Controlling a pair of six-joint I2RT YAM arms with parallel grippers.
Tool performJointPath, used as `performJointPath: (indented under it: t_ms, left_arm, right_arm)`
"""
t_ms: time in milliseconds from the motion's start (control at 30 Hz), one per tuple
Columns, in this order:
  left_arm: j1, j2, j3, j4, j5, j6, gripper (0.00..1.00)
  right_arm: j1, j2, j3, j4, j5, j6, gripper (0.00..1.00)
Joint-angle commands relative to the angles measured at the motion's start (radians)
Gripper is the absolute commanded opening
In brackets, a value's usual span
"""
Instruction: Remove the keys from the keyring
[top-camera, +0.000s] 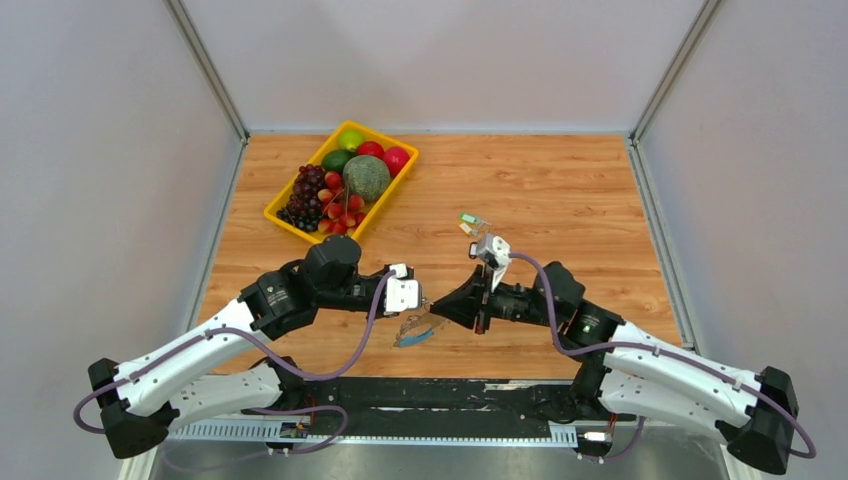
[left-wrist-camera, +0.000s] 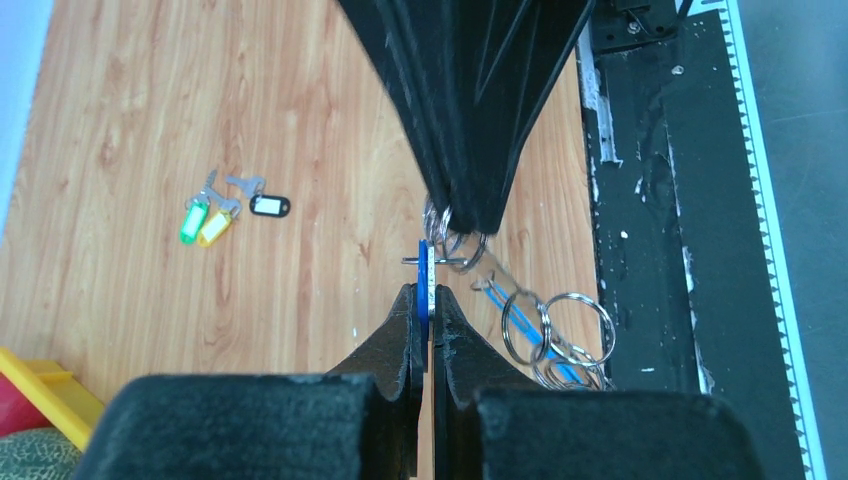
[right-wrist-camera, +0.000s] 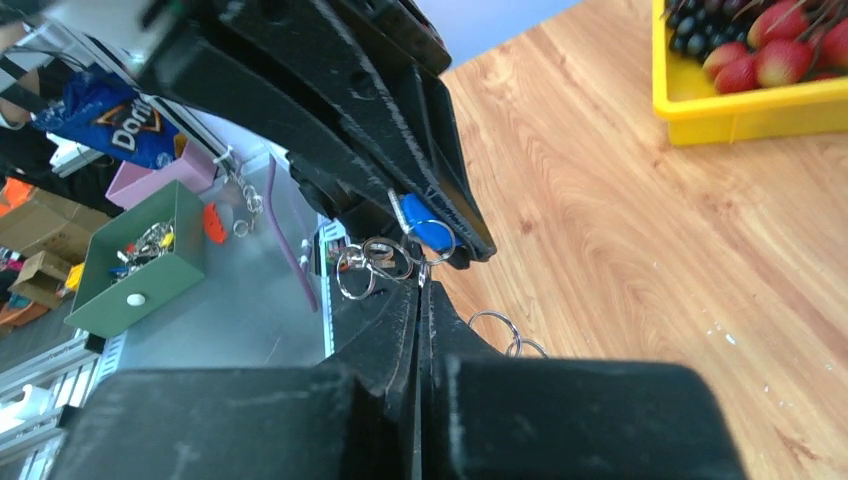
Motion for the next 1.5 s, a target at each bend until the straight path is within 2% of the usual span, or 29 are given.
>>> performJointPath:
  t_ms: [0, 133, 233, 333, 533, 567, 667, 933, 1467]
  left_arm:
    - [-0.005, -0.015, 0.014, 0.062, -0.005, 0.006, 0.0]
    - [-0.006, -0.012, 0.013, 0.065, 0.021, 0.008, 0.0]
    - [-0.007, -0.012, 0.011, 0.063, 0.053, 0.012, 0.0]
    - [-0.005, -0.011, 0.009, 0.065, 0.081, 0.019, 0.0]
    - [-0.005, -0.011, 0.008, 0.067, 0.094, 0.024, 0.0]
    - [-0.005, -0.012, 0.009, 0.067, 0.092, 0.024, 0.0]
    - [-0.006, -0.013, 0.007, 0.067, 0.094, 0.025, 0.0]
    - [-0.005, -0.01, 0.006, 0.069, 0.102, 0.025, 0.0]
    - [-0.005, -0.01, 0.007, 0.07, 0.105, 0.024, 0.0]
  right_arm:
    - [0.002, -0.148, -0.046, 0.061, 0.066, -0.02, 0.0]
    - [0.002, -0.275, -0.147, 0.13, 0.06, -0.09, 0.0]
    - [0.003, -0.343, -0.198, 0.177, -0.008, -0.164, 0.0]
    - [0.004, -0.36, -0.211, 0.171, -0.049, -0.224, 0.0]
    - [0.004, -0.331, -0.182, 0.12, -0.051, -0.325, 0.0]
    - [0.004, -0.323, -0.176, 0.115, -0.04, -0.33, 0.02]
    - [0.003, -0.309, -0.172, 0.112, -0.023, -0.352, 0.17]
    - [0.009, -0.258, -0.168, 0.174, -0.022, -0.38, 0.26]
    - [0.051, -0.144, -0.154, 0.301, -0.034, -0.338, 0.29]
